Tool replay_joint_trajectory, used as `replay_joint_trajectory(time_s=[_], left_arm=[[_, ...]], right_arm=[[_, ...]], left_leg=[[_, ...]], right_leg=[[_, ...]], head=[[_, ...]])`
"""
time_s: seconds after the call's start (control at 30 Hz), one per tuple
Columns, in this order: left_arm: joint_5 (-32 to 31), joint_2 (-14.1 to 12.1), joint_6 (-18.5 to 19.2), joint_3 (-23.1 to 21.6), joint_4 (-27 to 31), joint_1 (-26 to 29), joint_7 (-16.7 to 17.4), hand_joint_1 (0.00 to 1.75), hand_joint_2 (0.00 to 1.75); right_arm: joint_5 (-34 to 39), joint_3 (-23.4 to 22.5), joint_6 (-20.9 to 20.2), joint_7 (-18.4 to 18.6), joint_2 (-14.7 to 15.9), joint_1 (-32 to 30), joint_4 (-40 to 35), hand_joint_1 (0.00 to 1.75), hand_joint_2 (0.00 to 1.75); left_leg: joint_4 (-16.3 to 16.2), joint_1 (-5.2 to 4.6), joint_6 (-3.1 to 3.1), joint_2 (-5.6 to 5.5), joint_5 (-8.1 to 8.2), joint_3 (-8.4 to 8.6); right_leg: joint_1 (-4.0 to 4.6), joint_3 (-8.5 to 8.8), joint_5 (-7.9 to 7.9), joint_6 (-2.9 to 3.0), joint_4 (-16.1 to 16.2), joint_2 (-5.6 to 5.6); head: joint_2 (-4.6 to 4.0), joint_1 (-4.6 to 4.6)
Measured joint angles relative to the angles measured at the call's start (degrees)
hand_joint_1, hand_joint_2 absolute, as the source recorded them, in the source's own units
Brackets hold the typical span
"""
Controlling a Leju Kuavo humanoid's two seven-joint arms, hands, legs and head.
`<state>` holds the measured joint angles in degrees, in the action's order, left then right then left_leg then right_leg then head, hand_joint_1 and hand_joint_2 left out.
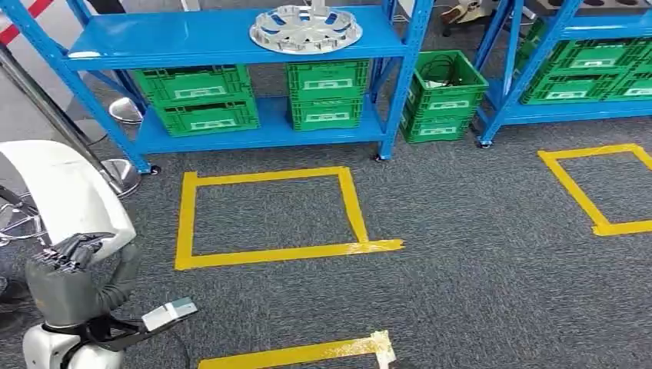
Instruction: Take the parts from the cabinet and place them on the table.
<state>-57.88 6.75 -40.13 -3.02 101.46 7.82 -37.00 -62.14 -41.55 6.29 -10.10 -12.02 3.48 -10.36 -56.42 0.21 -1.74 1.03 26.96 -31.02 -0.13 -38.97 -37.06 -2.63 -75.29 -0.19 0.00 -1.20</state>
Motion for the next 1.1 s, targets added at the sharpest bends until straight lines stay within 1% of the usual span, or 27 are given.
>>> replay_joint_trajectory(time_s=[0.03, 0.07, 0.1, 0.13, 0.17, 0.2, 0.23, 0.27, 0.3, 0.33, 0.37, 0.5, 0.6, 0.67, 0.73, 0.8, 0.83, 0.87, 0.9, 0.93, 0.97, 1.0, 1.03, 1.07, 1.1], left_arm=[[-0.1, 0.0, 0.0, 0.0, 0.0, 0.0, 0.0, 1.75, 1.75], [-0.2, 0.0, 0.0, 0.0, 0.0, 0.0, 0.1, 1.75, 1.75], [-0.2, 0.0, 0.0, 0.0, 0.0, 0.0, 0.1, 1.75, 1.75], [-0.2, 0.0, 0.0, 0.0, 0.0, 0.0, 0.1, 1.75, 1.75], [-0.2, 0.0, 0.0, 0.0, 0.0, 0.0, 0.1, 1.75, 1.75], [-0.2, 0.0, 0.0, 0.0, 0.0, -0.1, 0.0, 1.75, 1.75], [0.0, 0.0, 0.0, 0.0, 0.0, 0.0, 0.0, 1.75, 1.75], [0.0, -0.1, 0.0, 0.1, 0.0, 0.0, 0.0, 1.75, 1.75], [0.1, -0.1, 0.0, 0.0, 0.0, 0.0, 0.0, 1.75, 1.75], [0.1, -0.1, 0.0, 0.0, 0.0, 0.0, 0.0, 1.75, 1.75], [0.2, -0.1, 0.0, 0.0, 0.0, 0.0, -0.1, 1.75, 1.75], [0.5, -0.2, 0.0, 0.1, 0.0, 0.0, -0.6, 1.75, 1.75], [0.6, -0.2, 0.0, 0.1, 0.0, 0.1, -0.8, 1.75, 1.75], [0.6, -0.2, 0.0, 0.1, 0.0, 0.1, -0.8, 1.75, 1.75], [0.6, -0.2, 0.0, 0.1, 0.0, 0.1, -0.8, 1.75, 1.75], [0.6, -0.2, 0.0, 0.1, 0.0, 0.1, -0.8, 1.75, 1.75], [0.6, -0.2, 0.0, 0.1, 0.0, 0.1, -0.8, 1.75, 1.75], [0.4, -0.2, 0.0, 0.1, 0.0, 0.1, -0.8, 1.75, 1.75], [0.3, -0.3, 0.0, 0.1, 0.0, 0.1, -0.7, 1.75, 1.75], [0.2, -0.3, 0.0, 0.1, 0.1, 0.1, -0.5, 1.75, 1.75], [0.2, -0.1, 0.0, 0.1, 0.2, 0.2, -0.4, 1.75, 1.75], [0.2, -0.1, 0.0, 0.1, 0.2, 0.1, -0.2, 1.75, 1.75], [0.1, -0.1, 0.0, 0.1, 0.2, 0.1, 0.0, 1.75, 1.75], [0.0, 0.0, 0.0, 0.1, 0.2, 0.3, 0.1, 1.75, 1.75], [-0.3, 0.0, 0.0, 0.1, 0.2, 0.5, 0.1, 1.75, 1.75]], right_arm=[[0.0, 0.0, 0.0, 0.1, 0.0, 0.0, 0.0, 0.00, 1.75], [-0.1, 0.0, 0.0, 0.4, 0.0, -0.2, 0.0, 0.00, 1.75], [-0.1, 0.0, 0.0, 0.5, 0.0, -0.5, 0.0, 0.00, 1.75], [-0.1, 0.0, -0.1, 0.6, 0.0, -0.6, 0.0, 0.00, 1.75], [-0.2, 0.0, -0.3, 0.7, 0.0, -0.8, 0.1, 0.00, 1.75], [-0.2, 0.0, -0.3, 0.7, 0.0, -0.8, 0.1, 0.00, 1.75], [-0.1, 0.0, -0.5, 0.7, 0.0, -0.9, 0.1, 0.00, 1.75], [-0.1, 0.0, -0.7, 0.6, 0.0, -1.1, 0.1, 0.00, 1.75], [0.0, 0.0, -0.8, 0.5, 0.0, -1.2, 0.1, 0.00, 1.75], [0.0, 0.0, -0.9, 0.4, 0.0, -1.1, 0.1, 0.00, 1.75], [0.1, 0.0, -1.0, 0.3, 0.0, -1.2, 0.1, 0.00, 1.75], [0.1, 0.0, -1.7, -0.8, 0.0, -1.4, 0.1, 0.00, 1.75], [-0.8, 0.0, -1.6, -1.4, 0.0, -1.5, 0.1, 0.00, 1.75], [-0.9, 0.2, -1.6, -1.4, 0.0, -1.5, 0.1, 0.00, 1.75], [-0.9, 0.3, -1.6, -1.4, 0.0, -1.5, 0.1, 0.00, 1.75], [-1.1, 0.5, -1.6, -1.8, 0.0, -1.5, 0.1, 0.00, 1.75], [-1.2, 0.5, -1.6, -2.0, 0.0, -1.5, 0.1, 0.00, 1.75], [-1.4, 0.5, -1.5, -2.2, 0.0, -1.5, 0.1, 0.00, 1.75], [-1.6, 0.6, -1.4, -2.3, 0.0, -1.5, 0.1, 0.00, 1.75], [-1.8, 0.7, -1.2, -2.4, 0.0, -1.5, 0.1, 0.00, 1.75], [-1.9, 0.9, -0.9, -2.4, 0.0, -1.5, 0.1, 0.00, 1.75], [-2.0, 0.9, -0.7, -2.4, 0.0, -1.5, 0.1, 0.00, 1.75], [-2.1, 1.0, -0.5, -2.6, 0.0, -1.5, 0.1, 0.00, 1.75], [-2.2, 1.0, -0.1, -3.1, 0.0, -1.3, 0.1, 0.00, 1.75], [-2.3, 1.1, 0.5, -3.9, 0.0, -1.0, 0.1, 0.00, 1.75]], left_leg=[[-0.1, 0.01, 0.04, -0.01, -0.03, -0.03], [-0.2, 0.02, 0.06, -0.06, -0.04, -0.02], [-0.3, 0.02, 0.11, -0.17, -0.02, 0.01], [-0.5, 0.00, 0.27, -0.19, 0.07, -0.02], [-0.8, -0.48, 0.70, -0.23, -0.02, -0.41], [-1.3, -0.51, 0.93, -0.28, -0.13, -1.04], [-1.5, -0.65, 0.77, -0.27, -0.03, -1.40], [-1.5, -0.63, 0.31, -0.28, -0.37, -1.53], [-1.4, -0.61, 0.27, -0.28, -0.48, -1.51], [-1.3, -0.58, 0.10, -0.29, -0.60, -1.51], [-1.2, -0.53, 0.07, -0.30, -0.65, -1.47], [-0.9, -0.41, 0.68, -0.32, -1.04, -1.49], [-0.8, -0.37, 0.92, -0.32, -1.12, -1.52], [-0.8, -0.36, 1.18, -0.31, -1.17, -1.53], [-0.8, -0.37, 1.21, -0.31, -1.16, -1.57], [-0.8, -0.38, 1.50, -0.31, -1.14, -1.60], [-1.4, -0.62, 1.03, -0.37, -0.93, -1.84], [-1.4, -0.66, 0.63, -0.45, -0.94, -1.92], [-1.2, -0.75, 0.47, -0.52, -1.04, -1.97], [-0.3, -0.70, 0.13, -0.60, -1.47, -1.74], [1.0, 0.11, 0.18, -0.60, -2.23, -1.12], [1.7, 0.11, -0.03, -0.86, -2.61, -0.95], [1.7, 0.16, -0.01, -1.00, -2.82, -1.16], [1.6, 0.18, 0.01, -1.21, -2.83, -1.41], [1.5, 0.18, 0.02, -1.35, -2.84, -1.56]], right_leg=[[-0.04, 1.15, 1.31, -0.03, 1.4, -0.01], [-0.10, 3.53, 3.60, -0.03, 5.4, -0.01], [-0.18, 6.54, 6.25, 0.06, 11.1, -0.01], [-0.28, 9.05, 7.91, 0.20, 16.3, -0.03], [-0.08, 9.50, 6.96, 0.35, 17.4, 0.04], [-0.18, 10.26, 6.77, 0.86, 18.6, 0.12], [-0.32, 9.70, 7.02, 0.98, 18.4, 0.14], [-0.23, 9.59, 7.01, 1.02, 18.4, 0.21], [-0.12, 9.54, 7.12, 1.26, 18.3, 0.20], [-0.07, 9.52, 7.12, 1.26, 18.3, 0.17], [-0.02, 9.52, 7.15, 1.33, 18.3, 0.13], [0.14, 9.35, 7.25, 1.88, 18.3, 0.05], [0.19, 9.28, 7.27, 1.93, 18.2, 0.06], [0.19, 9.26, 7.27, 2.01, 18.2, 0.04], [0.18, 9.22, 7.27, 2.02, 18.2, 0.03], [0.15, 9.22, 7.28, 2.02, 18.2, 0.03], [-0.15, 9.25, 7.58, 1.62, 18.4, -0.04], [-0.21, 9.21, 7.62, 1.56, 18.4, -0.06], [-0.21, 9.30, 7.72, 1.41, 18.6, -0.24], [-0.02, 9.54, 7.81, 1.12, 18.8, -0.36], [-0.02, 9.07, 7.04, 1.09, 18.3, -0.53], [0.37, 8.16, 5.52, 0.79, 16.7, -0.19], [0.27, 6.36, 3.29, 0.61, 12.9, -0.03], [0.10, 4.03, 0.77, 0.34, 7.6, 0.01], [-0.10, 2.12, -0.95, 0.14, 3.1, 0.00]], head=[[0.00, -0.02], [0.00, -0.02], [0.00, 0.00], [0.00, -0.07], [-0.02, -0.07], [0.00, -0.04], [0.02, 0.22], [0.00, 0.22], [0.00, 0.33], [0.00, 0.39], [0.00, 0.42], [0.00, 0.42], [0.00, 0.39], [0.00, 0.39], [0.00, 0.39], [0.00, 0.37], [0.00, 0.37], [0.00, 0.48], [0.00, 0.44], [0.00, 0.50], [0.02, 0.42], [-0.02, 0.22], [0.00, 0.09], [0.00, 0.00], [0.00, 0.07]])
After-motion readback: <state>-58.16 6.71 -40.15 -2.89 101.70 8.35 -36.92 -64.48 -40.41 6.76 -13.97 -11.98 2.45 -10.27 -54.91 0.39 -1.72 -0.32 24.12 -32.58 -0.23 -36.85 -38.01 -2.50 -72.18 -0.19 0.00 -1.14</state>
